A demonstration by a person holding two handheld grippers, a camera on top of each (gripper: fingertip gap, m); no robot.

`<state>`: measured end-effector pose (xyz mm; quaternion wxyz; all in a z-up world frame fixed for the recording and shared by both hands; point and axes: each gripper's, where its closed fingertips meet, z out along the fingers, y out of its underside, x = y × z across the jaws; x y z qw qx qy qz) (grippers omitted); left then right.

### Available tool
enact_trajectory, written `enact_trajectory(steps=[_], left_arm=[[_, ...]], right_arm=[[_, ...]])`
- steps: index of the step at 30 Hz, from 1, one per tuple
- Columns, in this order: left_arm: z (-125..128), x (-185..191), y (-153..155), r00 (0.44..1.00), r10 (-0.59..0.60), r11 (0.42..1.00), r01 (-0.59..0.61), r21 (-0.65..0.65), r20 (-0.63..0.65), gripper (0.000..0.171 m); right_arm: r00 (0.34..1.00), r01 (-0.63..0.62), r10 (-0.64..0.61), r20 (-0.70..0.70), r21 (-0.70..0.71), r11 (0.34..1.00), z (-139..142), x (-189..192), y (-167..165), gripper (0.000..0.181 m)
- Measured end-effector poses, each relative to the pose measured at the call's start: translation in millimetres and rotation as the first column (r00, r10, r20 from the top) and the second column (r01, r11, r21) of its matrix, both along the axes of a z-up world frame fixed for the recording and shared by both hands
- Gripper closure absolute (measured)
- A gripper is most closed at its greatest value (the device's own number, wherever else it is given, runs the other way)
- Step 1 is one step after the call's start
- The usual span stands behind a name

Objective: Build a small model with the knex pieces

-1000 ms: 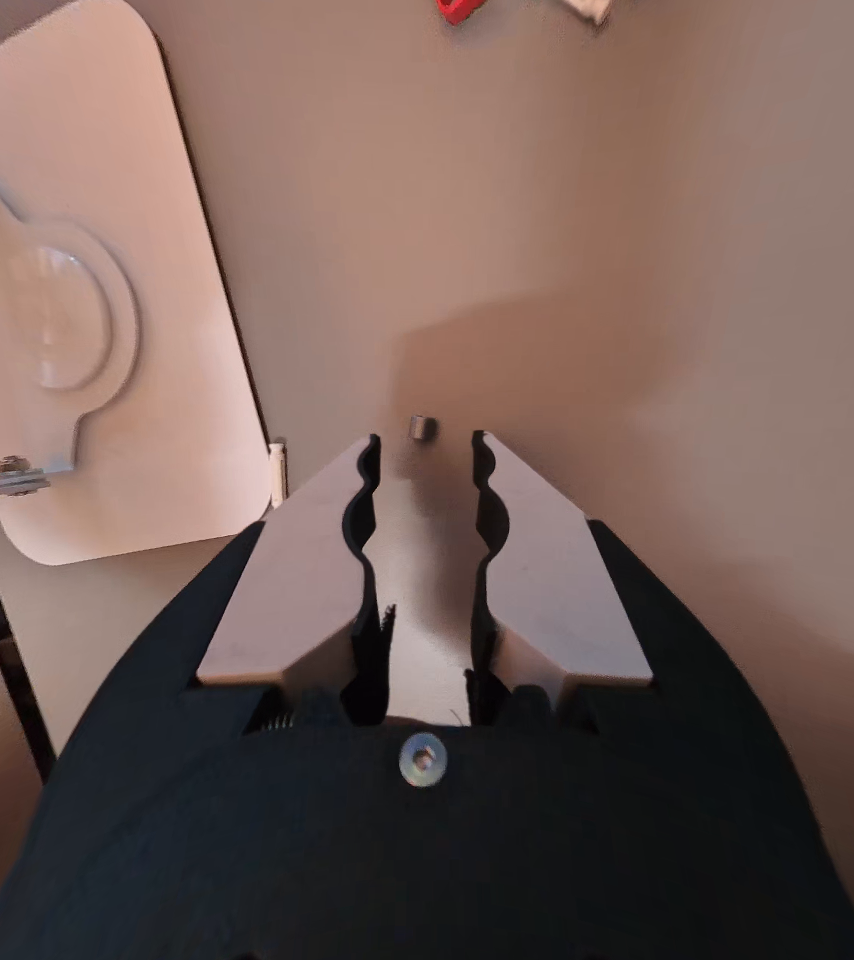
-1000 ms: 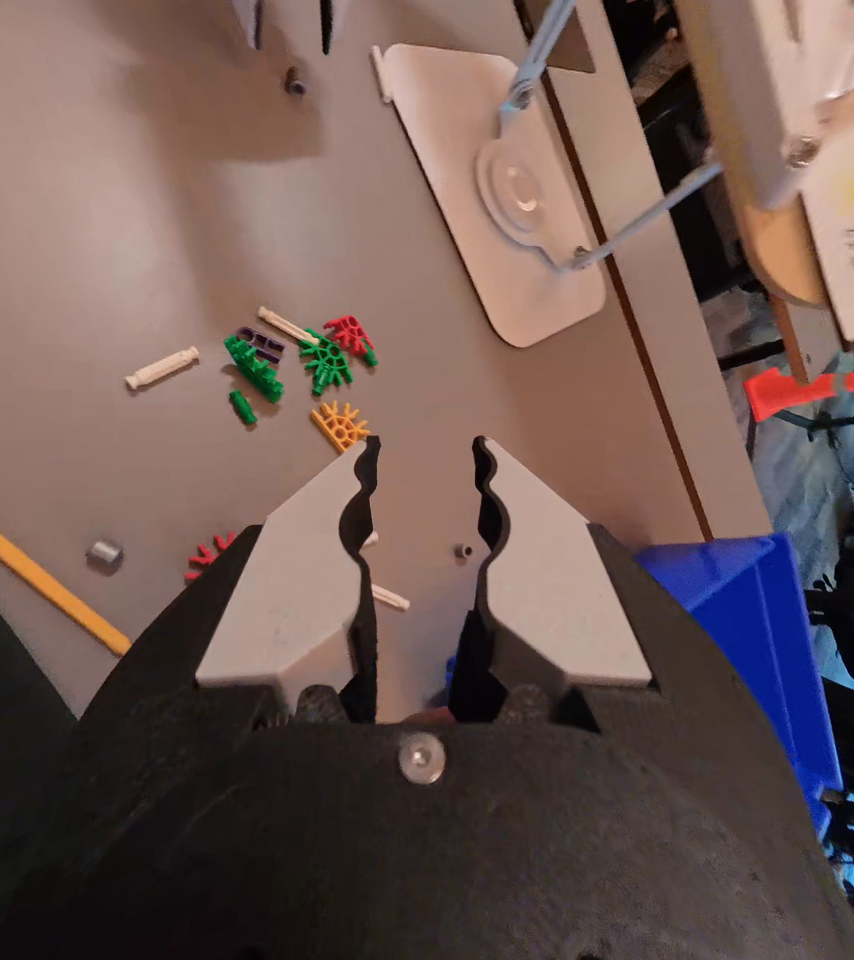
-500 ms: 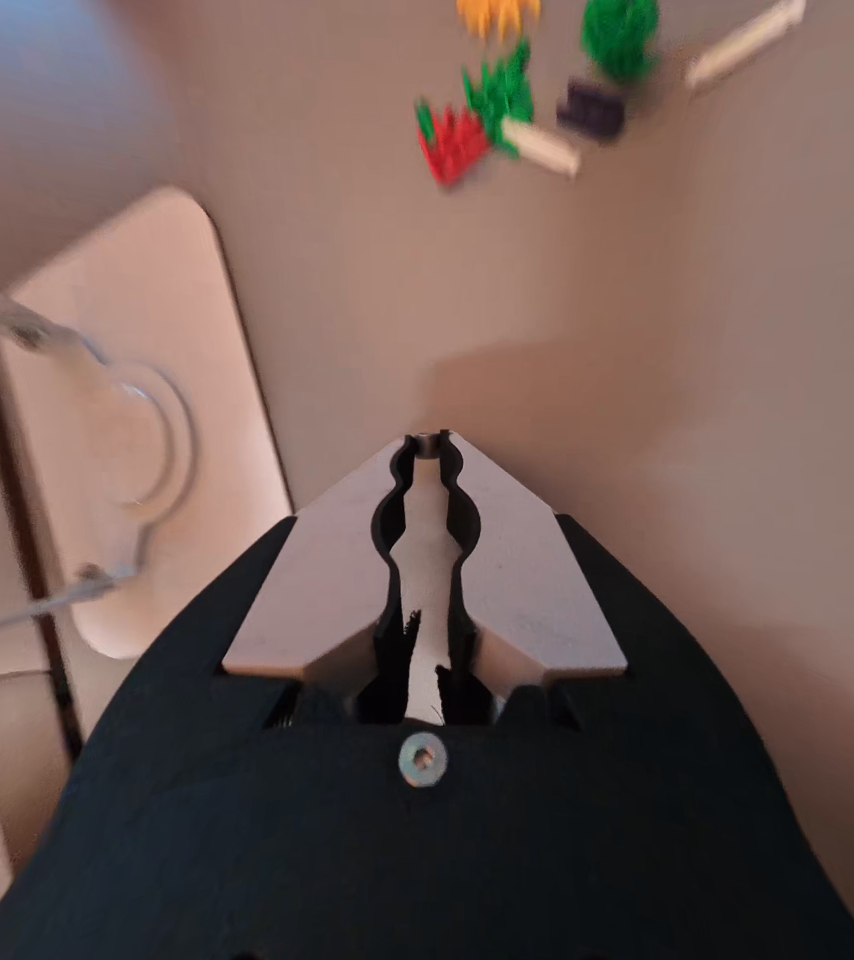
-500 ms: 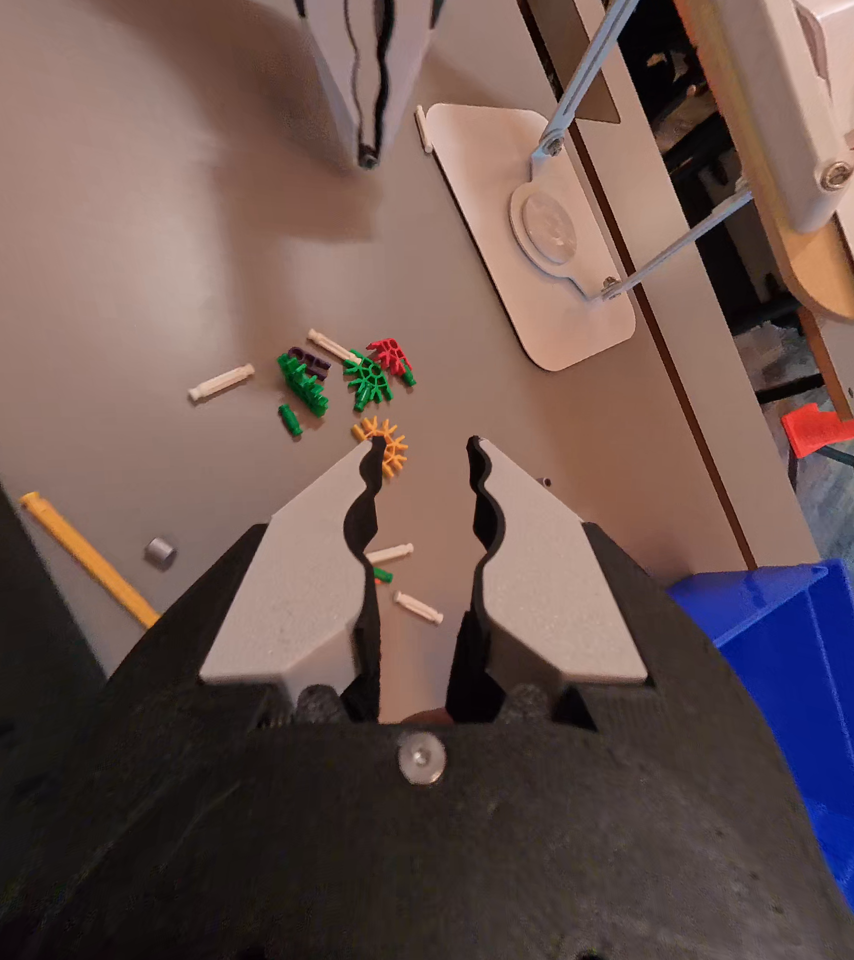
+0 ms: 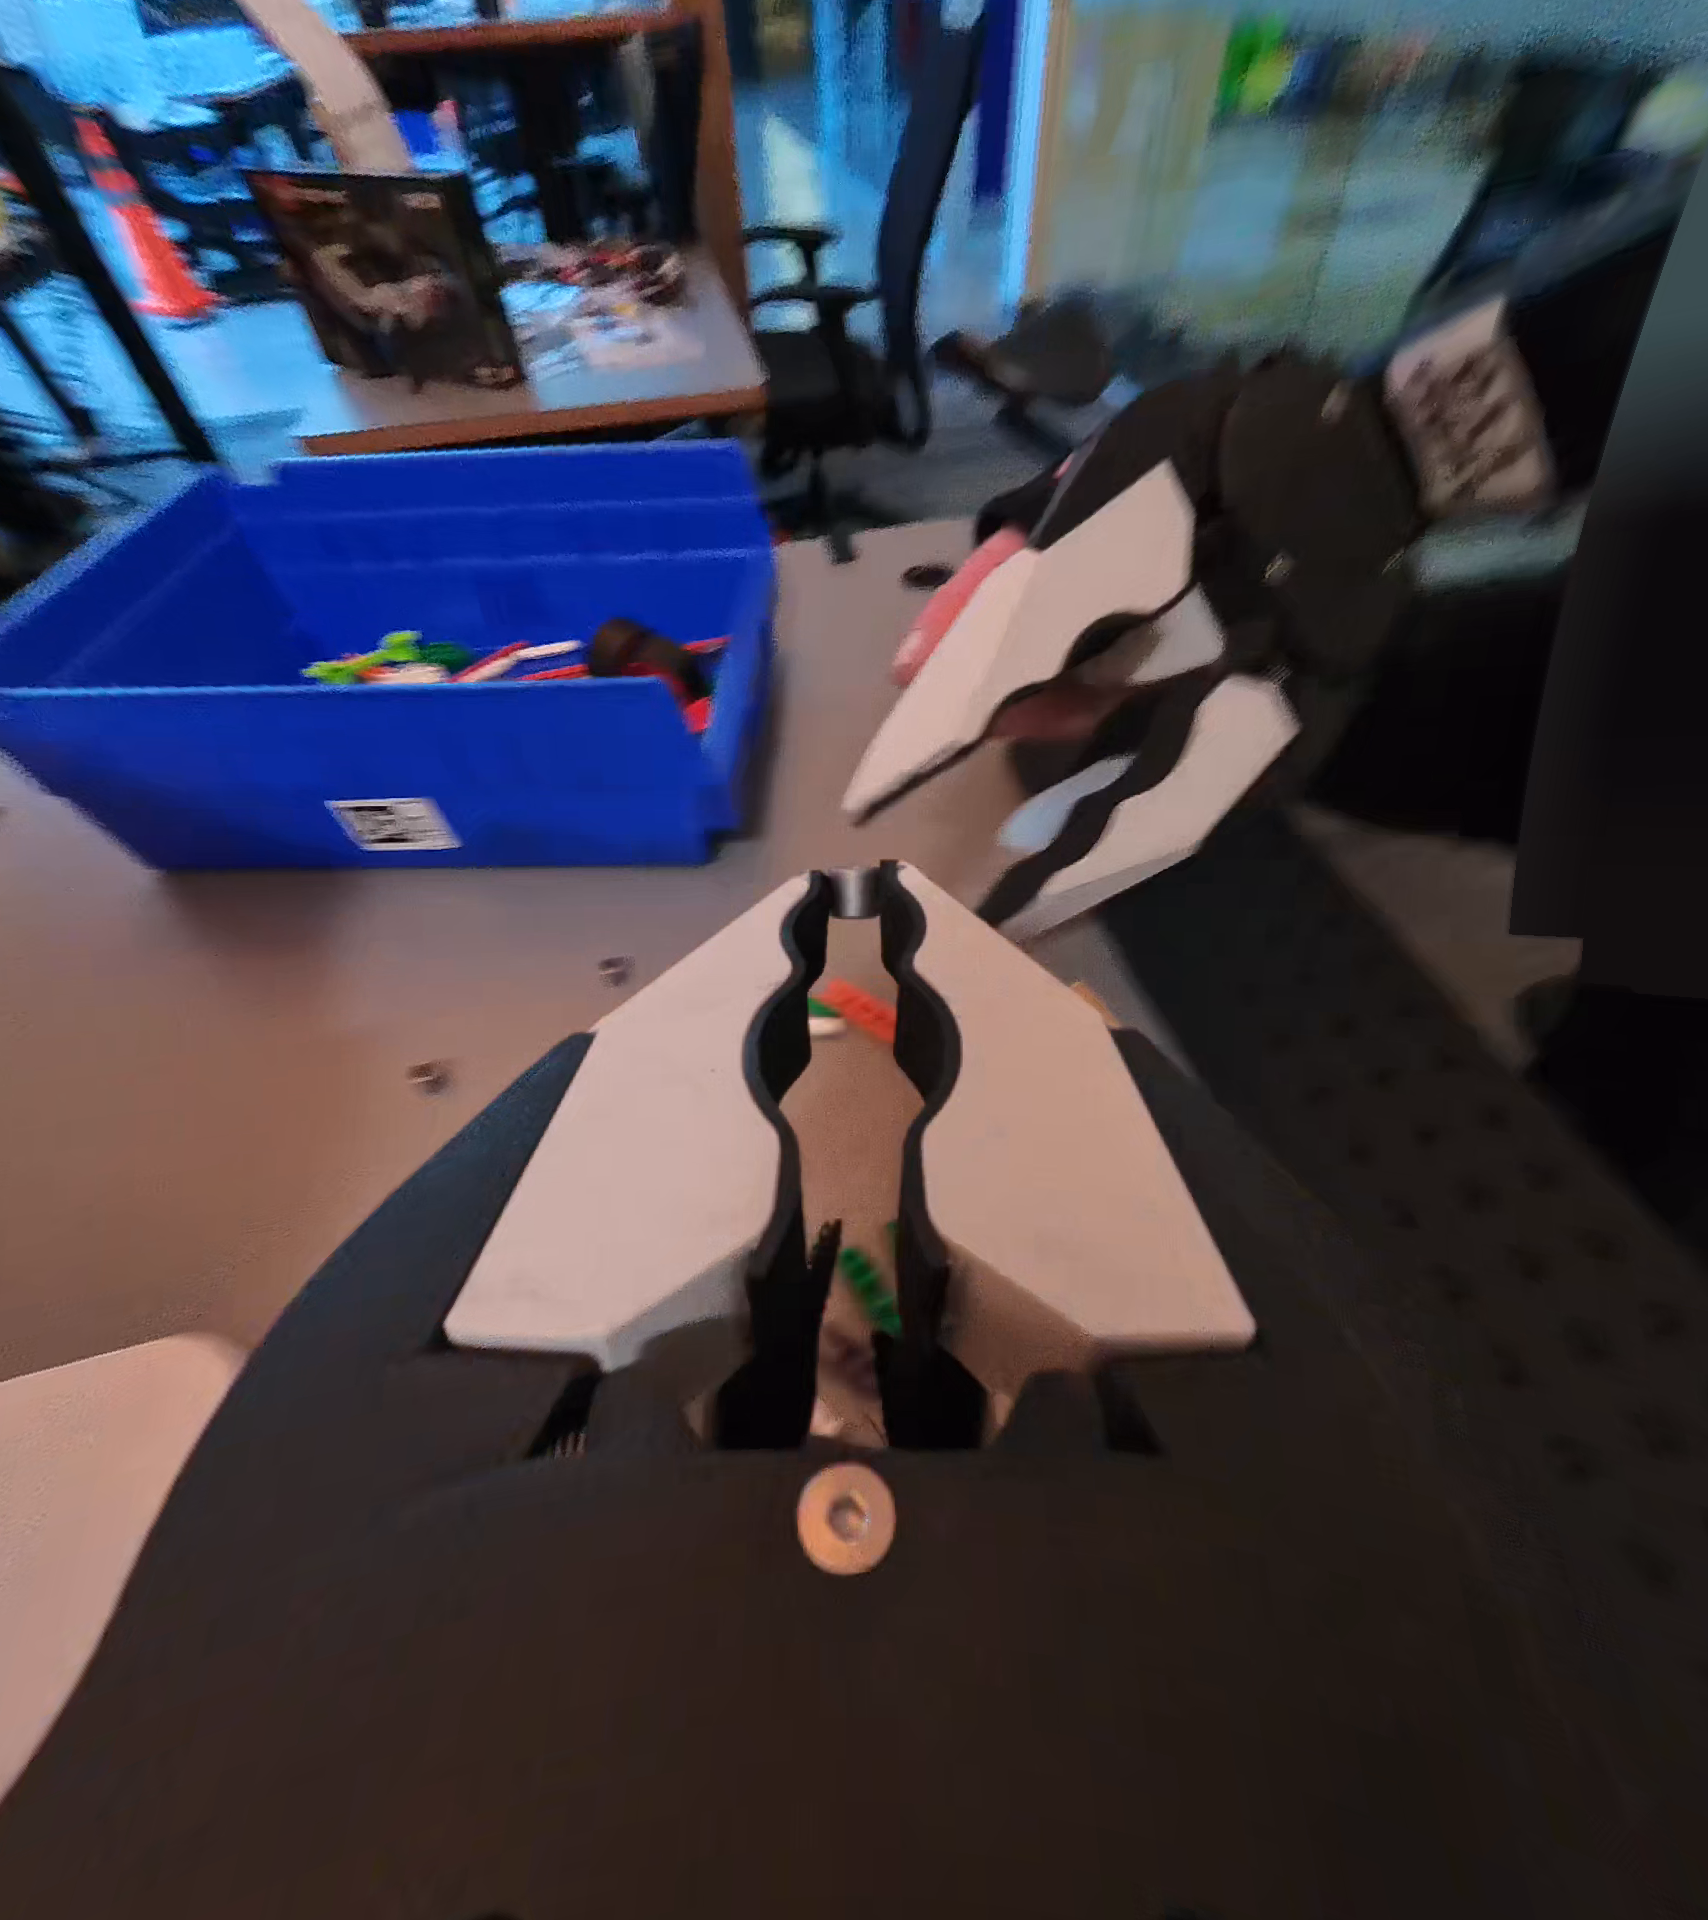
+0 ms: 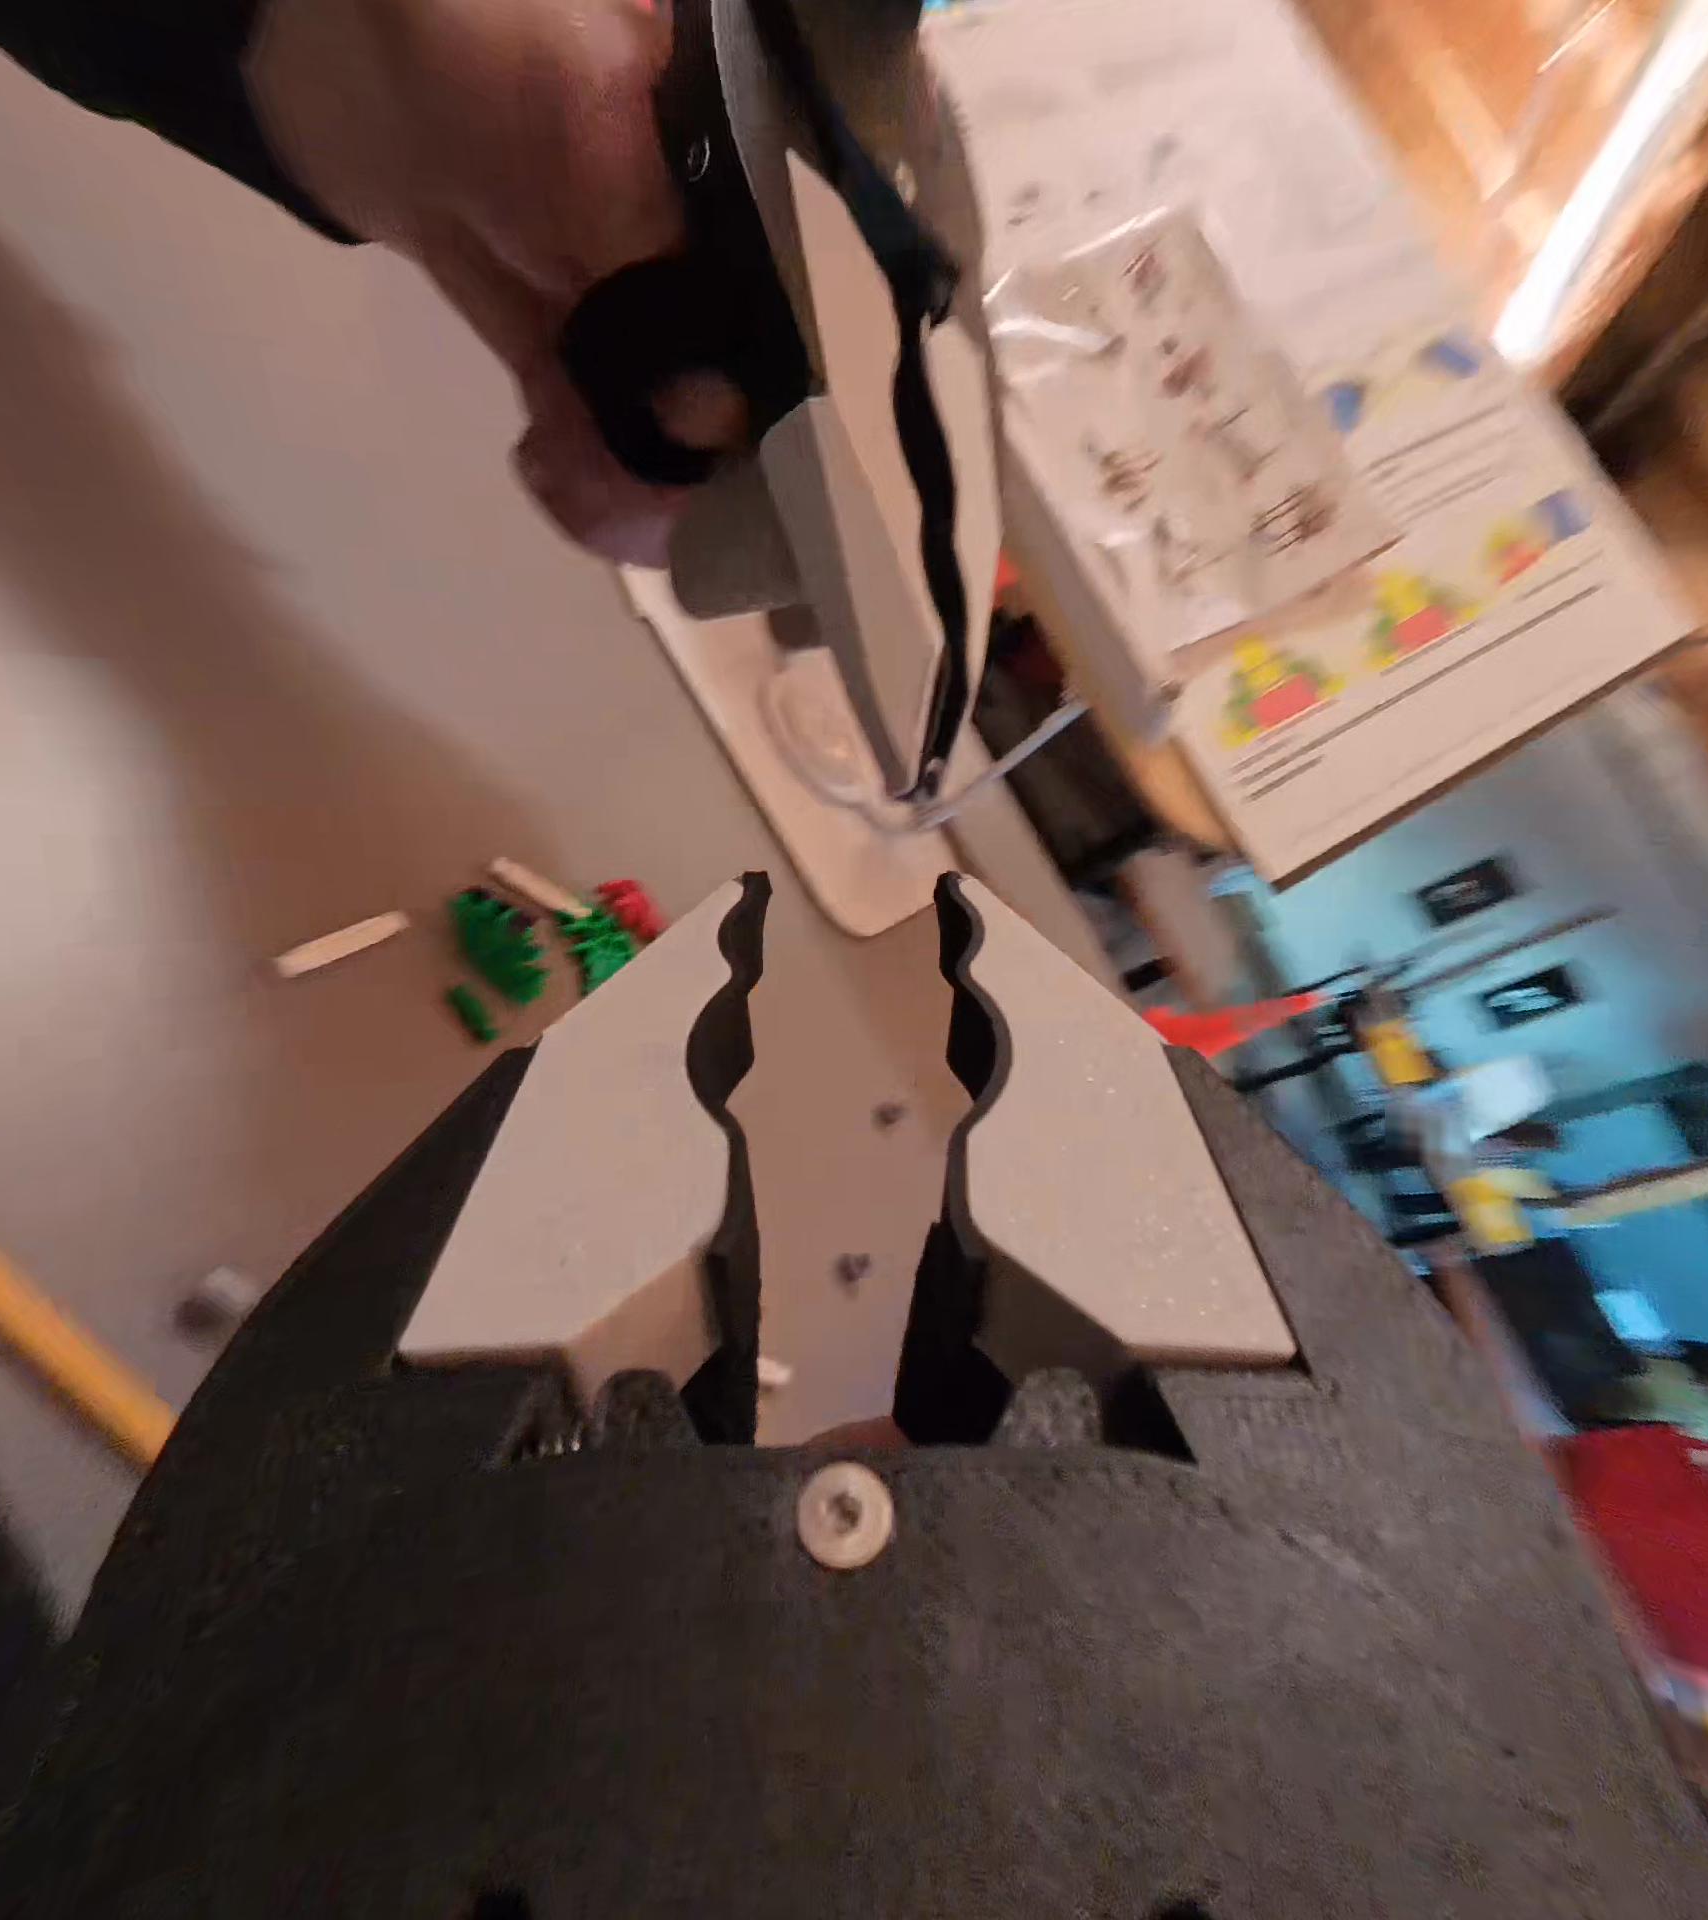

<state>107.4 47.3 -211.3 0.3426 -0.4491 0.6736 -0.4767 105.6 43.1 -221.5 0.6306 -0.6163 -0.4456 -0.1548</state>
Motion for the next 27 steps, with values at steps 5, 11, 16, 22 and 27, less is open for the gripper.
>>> enact_trajectory(steps=[5,11,16,22,27], left_arm=[[10.7,-2.2,-15.1,0.994,-0.056,0.936,0.086,-0.342,0.096,0.165],[8.7,3.2,-27.9,0.986,-0.088,0.865,0.146,-0.48,0.142,0.165],[14.4,-0.8,-3.2,0.991,0.0,0.901,0.059,-0.429,0.137,0.144],[-60.6,-27.4,61.9,0.959,0.217,0.972,-0.194,0.133,-0.182,0.146],[-107.1,-40.6,70.5,0.913,0.201,0.973,-0.143,0.184,-0.354,0.134]], right_arm=[[0.996,0.008,-0.024,0.086,0.174,0.985,17.4,-7.7,-2.8,0.154],[0.992,-0.004,-0.023,0.126,0.215,0.977,19.6,-10.1,-5.6,0.174],[0.99,0.094,-0.114,0.089,0.202,0.975,33.0,26.3,0.4,0.174],[0.886,0.461,-0.463,0.011,0.065,0.885,48.6,169.9,32.2,0.174],[0.792,0.602,-0.611,-0.007,-0.159,0.782,10.9,236.8,51.7,0.133]])
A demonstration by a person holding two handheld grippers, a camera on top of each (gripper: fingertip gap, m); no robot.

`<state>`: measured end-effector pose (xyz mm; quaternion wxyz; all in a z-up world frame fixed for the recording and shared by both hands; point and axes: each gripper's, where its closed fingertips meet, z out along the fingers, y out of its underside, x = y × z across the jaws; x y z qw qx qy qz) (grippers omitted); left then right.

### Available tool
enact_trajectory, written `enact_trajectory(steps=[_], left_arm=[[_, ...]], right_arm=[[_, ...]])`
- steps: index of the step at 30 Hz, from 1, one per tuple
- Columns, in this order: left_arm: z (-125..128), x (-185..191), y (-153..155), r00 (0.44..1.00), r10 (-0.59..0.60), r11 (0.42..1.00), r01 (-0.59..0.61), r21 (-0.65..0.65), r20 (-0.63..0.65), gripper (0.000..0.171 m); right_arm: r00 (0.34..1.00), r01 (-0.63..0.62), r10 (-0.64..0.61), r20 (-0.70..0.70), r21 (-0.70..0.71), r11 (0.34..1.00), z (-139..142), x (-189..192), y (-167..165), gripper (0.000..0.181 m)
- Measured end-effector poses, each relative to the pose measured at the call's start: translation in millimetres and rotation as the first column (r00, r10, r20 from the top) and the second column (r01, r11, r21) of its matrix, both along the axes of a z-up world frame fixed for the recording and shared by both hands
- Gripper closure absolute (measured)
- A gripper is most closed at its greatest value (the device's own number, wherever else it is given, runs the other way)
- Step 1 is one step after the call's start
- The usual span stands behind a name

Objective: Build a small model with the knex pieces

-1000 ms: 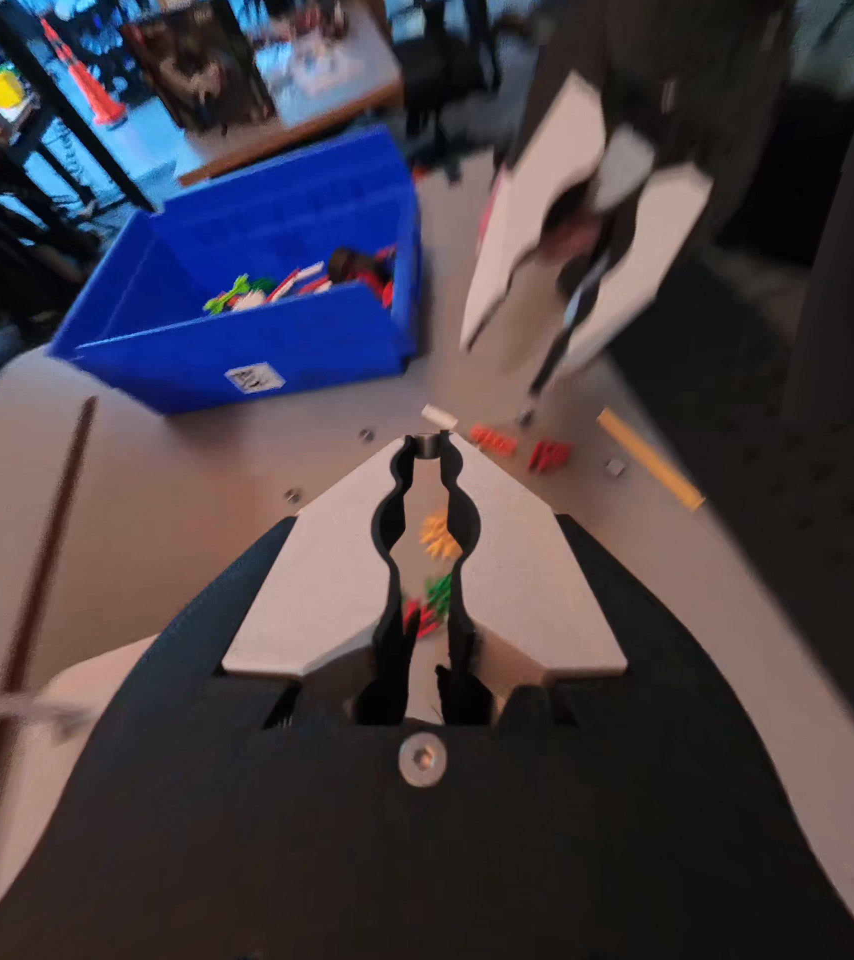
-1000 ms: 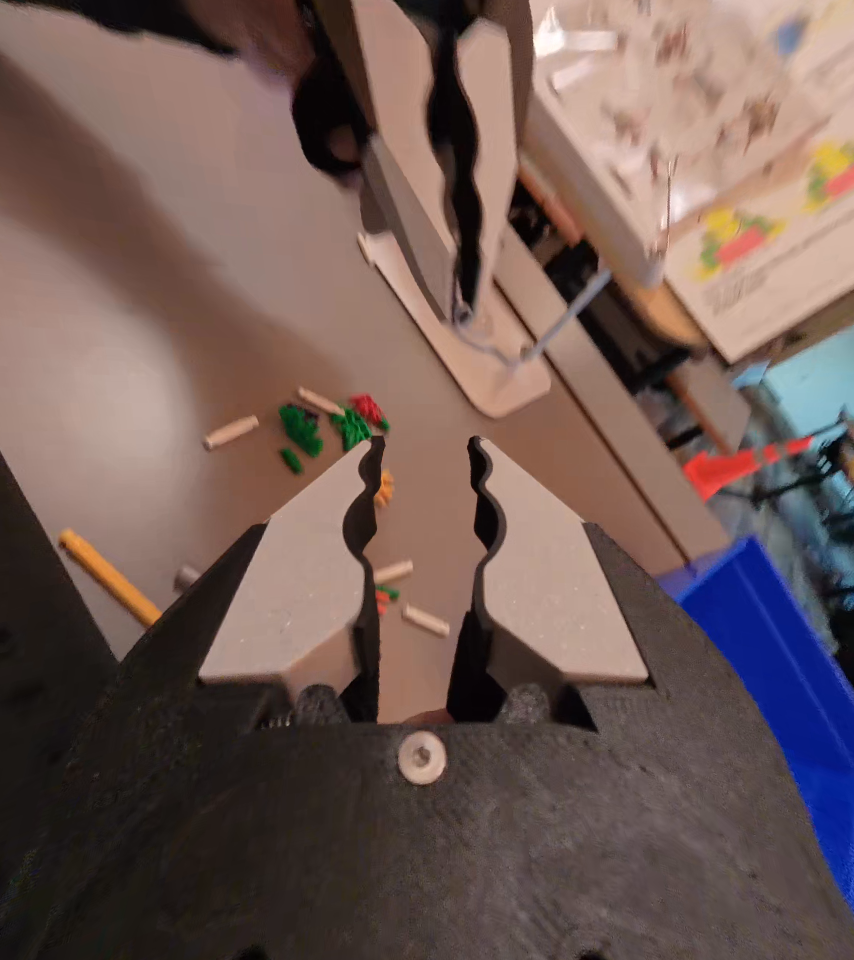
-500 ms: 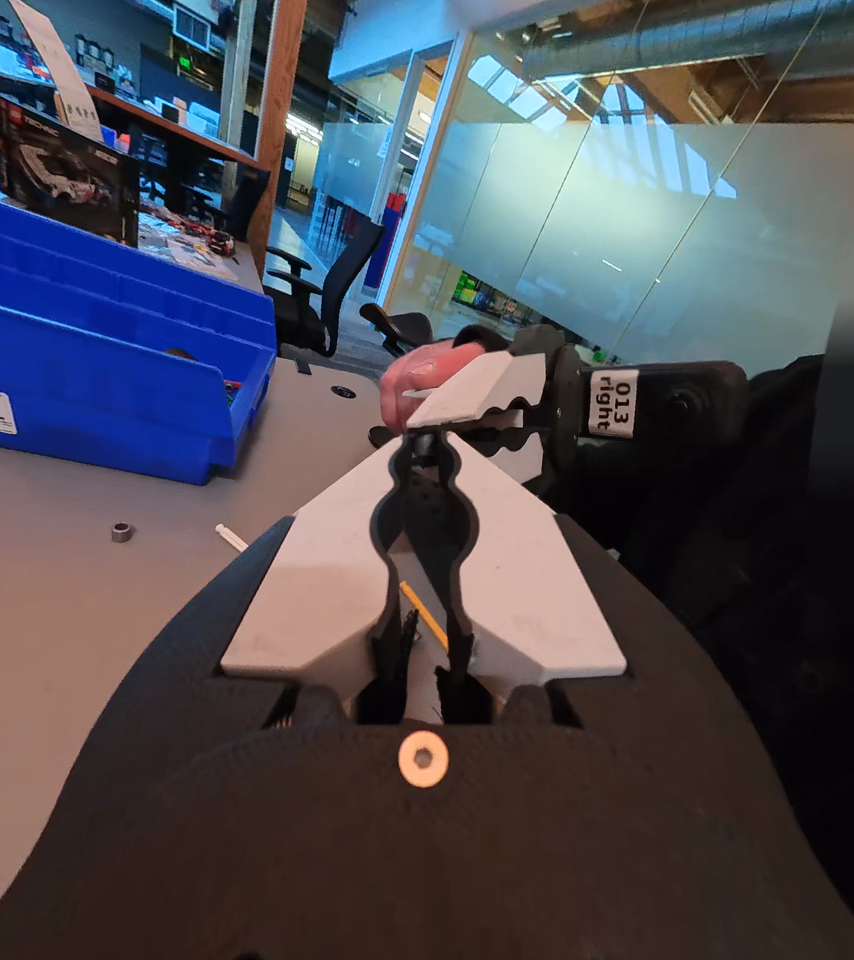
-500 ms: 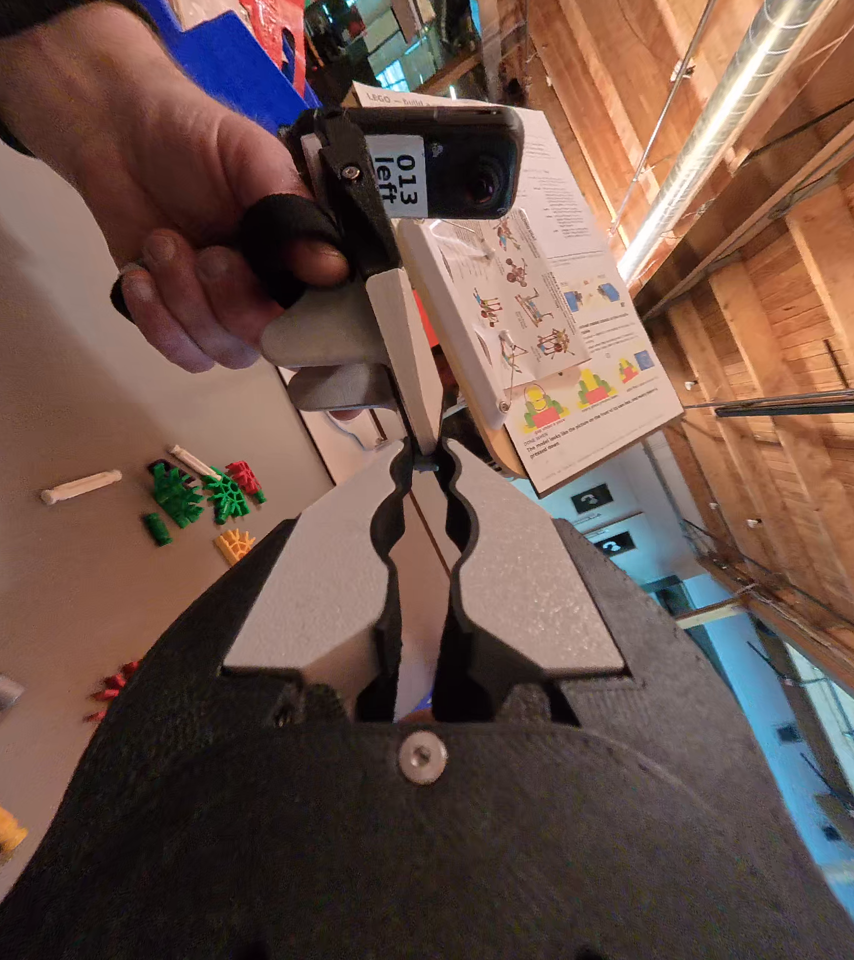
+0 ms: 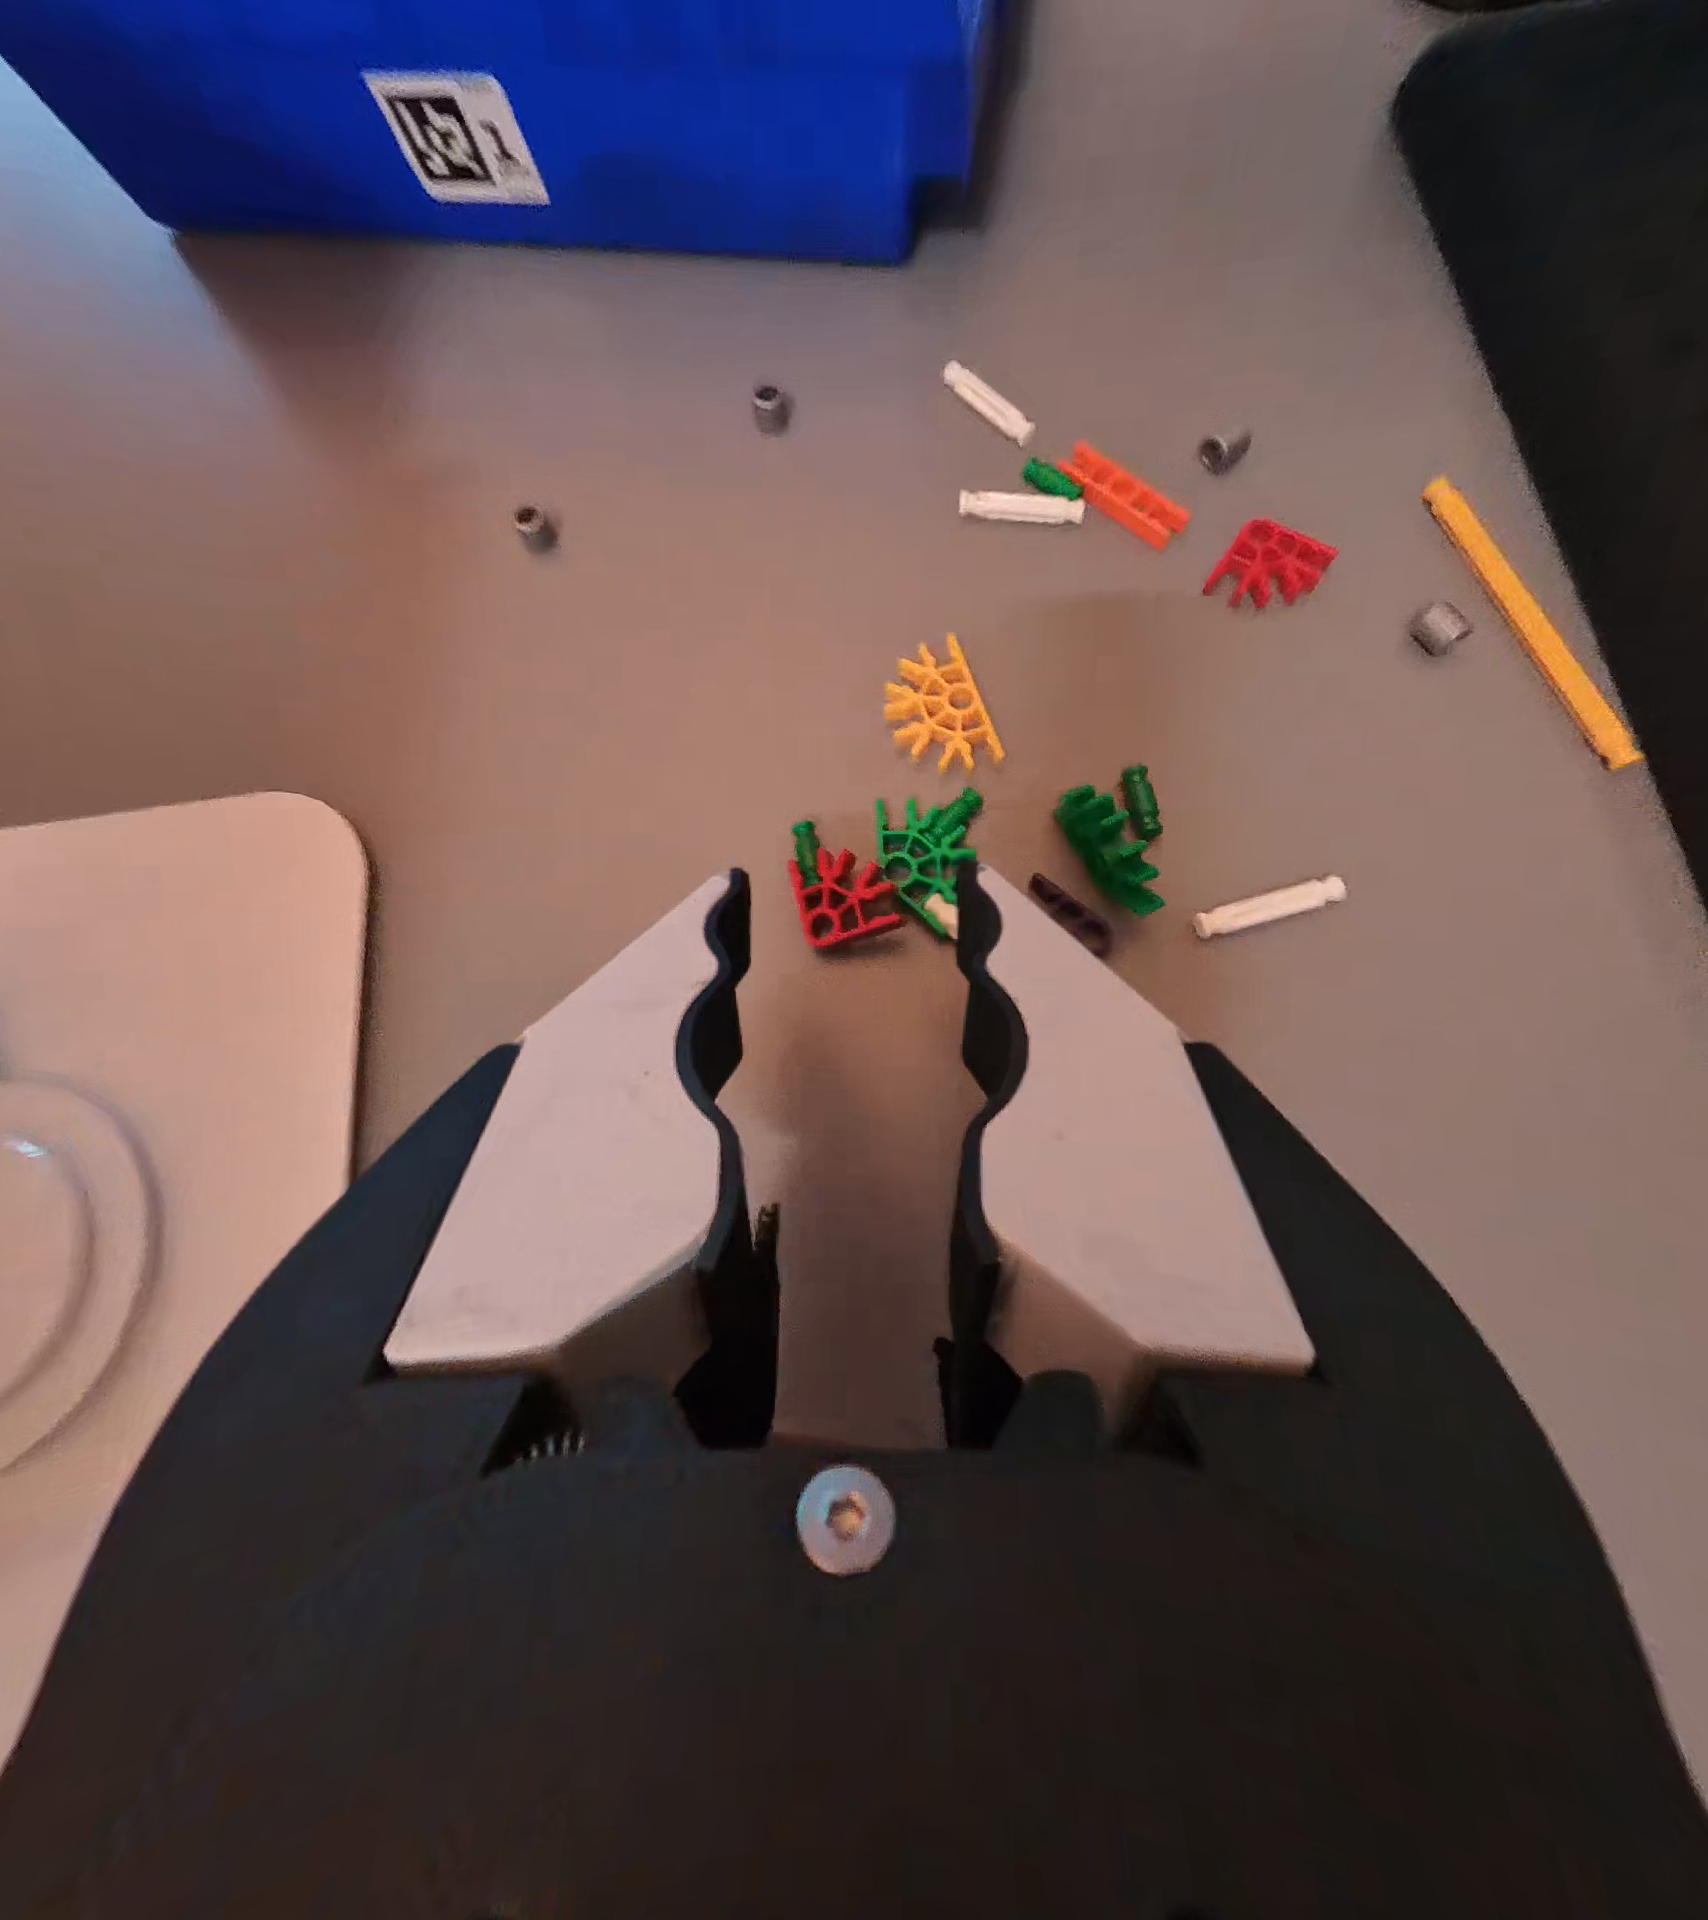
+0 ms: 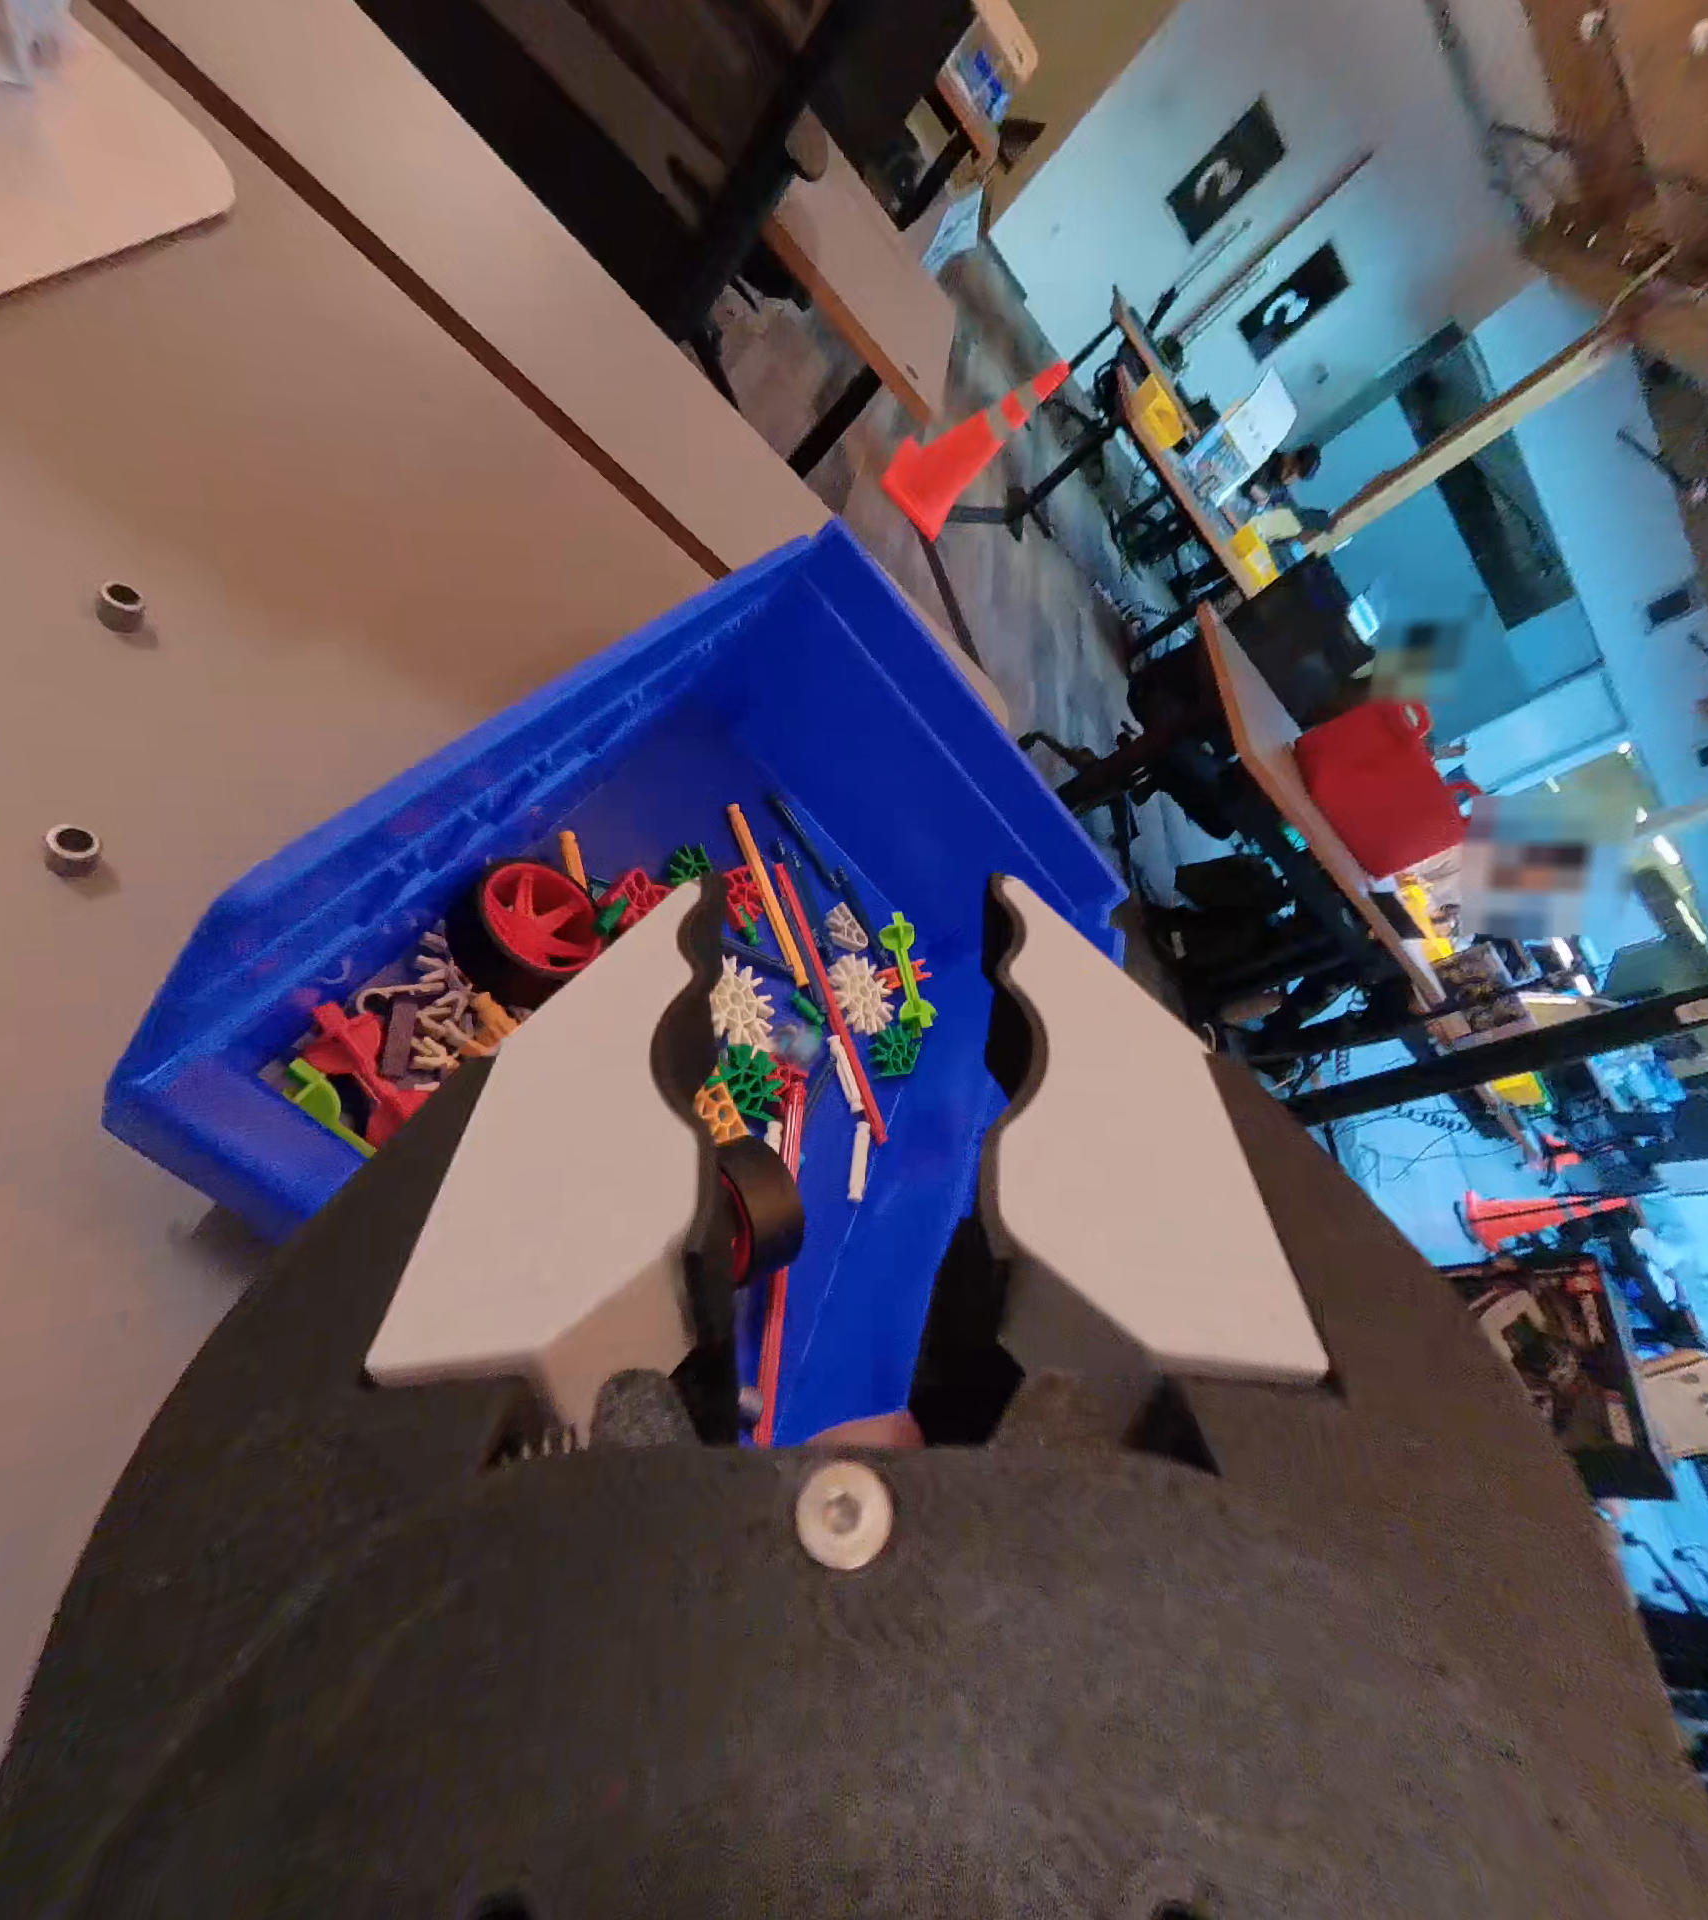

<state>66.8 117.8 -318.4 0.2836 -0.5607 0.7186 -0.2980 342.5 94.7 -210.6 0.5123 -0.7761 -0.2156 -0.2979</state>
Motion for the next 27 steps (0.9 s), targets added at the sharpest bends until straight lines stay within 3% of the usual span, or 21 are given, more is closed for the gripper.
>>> enact_trajectory(steps=[4,9,15,18,21,23,27], left_arm=[[-29.6,1.3,1.9,0.996,-0.022,0.995,0.03,0.097,-0.087,0.129],[-36.7,13.5,0.6,0.999,-0.034,0.994,0.038,0.102,-0.037,0.15],[-34.0,17.0,-1.1,0.999,-0.041,0.992,0.04,0.122,0.005,0.151],[-18.2,16.4,1.6,0.997,-0.039,0.988,0.027,0.153,0.073,0.151],[16.7,16.3,-4.5,0.974,-0.096,0.958,0.035,0.283,0.205,0.151],[41.1,17.0,-14.5,0.948,-0.16,0.909,0.033,0.414,0.276,0.151],[73.7,19.8,-39.5,0.89,-0.296,0.758,-0.002,0.652,0.347,0.151]], right_arm=[[0.999,-0.024,0.021,0.042,0.069,0.997,14.6,-14.5,-4.7,0.141],[0.983,-0.172,0.164,0.084,0.093,0.981,24.0,-71.7,-9.2,0.149],[0.901,-0.43,0.432,0.043,-0.043,0.902,-4.6,-159.1,-14.8,0.153],[0.828,-0.561,0.553,-0.09,-0.112,0.82,-29.3,-201.8,-19.6,0.152],[0.754,-0.64,0.592,-0.283,-0.116,0.76,-44.3,-226.7,-20.1,0.152],[0.677,-0.675,0.578,-0.455,-0.073,0.734,-44.6,-235.8,-20.0,0.153],[0.441,-0.72,0.536,-0.72,0.073,0.69,-27.4,-243.9,-23.4,0.156]])
